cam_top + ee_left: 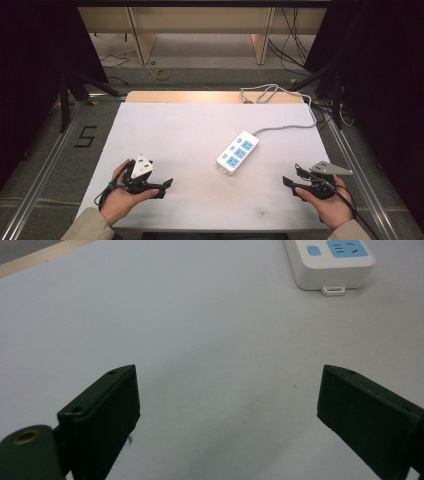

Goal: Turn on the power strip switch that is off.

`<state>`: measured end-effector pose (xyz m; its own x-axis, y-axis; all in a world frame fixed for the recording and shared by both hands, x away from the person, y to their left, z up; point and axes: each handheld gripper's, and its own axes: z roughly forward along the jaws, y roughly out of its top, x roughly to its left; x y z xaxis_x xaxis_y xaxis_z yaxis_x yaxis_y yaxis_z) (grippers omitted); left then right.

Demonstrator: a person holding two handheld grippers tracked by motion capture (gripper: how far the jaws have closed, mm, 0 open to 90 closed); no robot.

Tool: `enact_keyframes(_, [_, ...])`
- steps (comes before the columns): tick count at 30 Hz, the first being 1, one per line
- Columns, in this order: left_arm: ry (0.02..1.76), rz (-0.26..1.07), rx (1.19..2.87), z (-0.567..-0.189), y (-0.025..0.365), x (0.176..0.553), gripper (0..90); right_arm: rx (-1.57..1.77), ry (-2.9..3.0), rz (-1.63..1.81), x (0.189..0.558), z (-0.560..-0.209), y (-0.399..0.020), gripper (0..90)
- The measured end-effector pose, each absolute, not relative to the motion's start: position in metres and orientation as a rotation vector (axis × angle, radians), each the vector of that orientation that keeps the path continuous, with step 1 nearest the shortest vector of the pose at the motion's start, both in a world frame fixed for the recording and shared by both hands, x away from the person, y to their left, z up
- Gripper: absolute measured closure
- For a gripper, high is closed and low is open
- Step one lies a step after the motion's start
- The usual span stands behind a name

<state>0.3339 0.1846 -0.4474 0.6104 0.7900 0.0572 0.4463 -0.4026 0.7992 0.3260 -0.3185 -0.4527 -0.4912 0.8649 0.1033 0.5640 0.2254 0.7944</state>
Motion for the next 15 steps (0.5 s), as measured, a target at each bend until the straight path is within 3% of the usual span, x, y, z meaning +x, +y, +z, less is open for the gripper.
enact_keyframes(6, [0.982,0.536,2.039,-0.448,0.184,0.333,10.7,1.339,2.118,1.136,0.326,-0.449,-0.318,56.2])
enact_keyframes(13, [0.986,0.537,2.043,-0.447,0.185,0.334,11.6,1.298,2.086,1.107,0.325,-0.444,-0.315,85.7])
enact_keyframes(15, [0.981,0.546,2.045,-0.447,0.184,0.333,11.6,1.284,2.081,1.091,0.326,-0.442,-0.314,90.0])
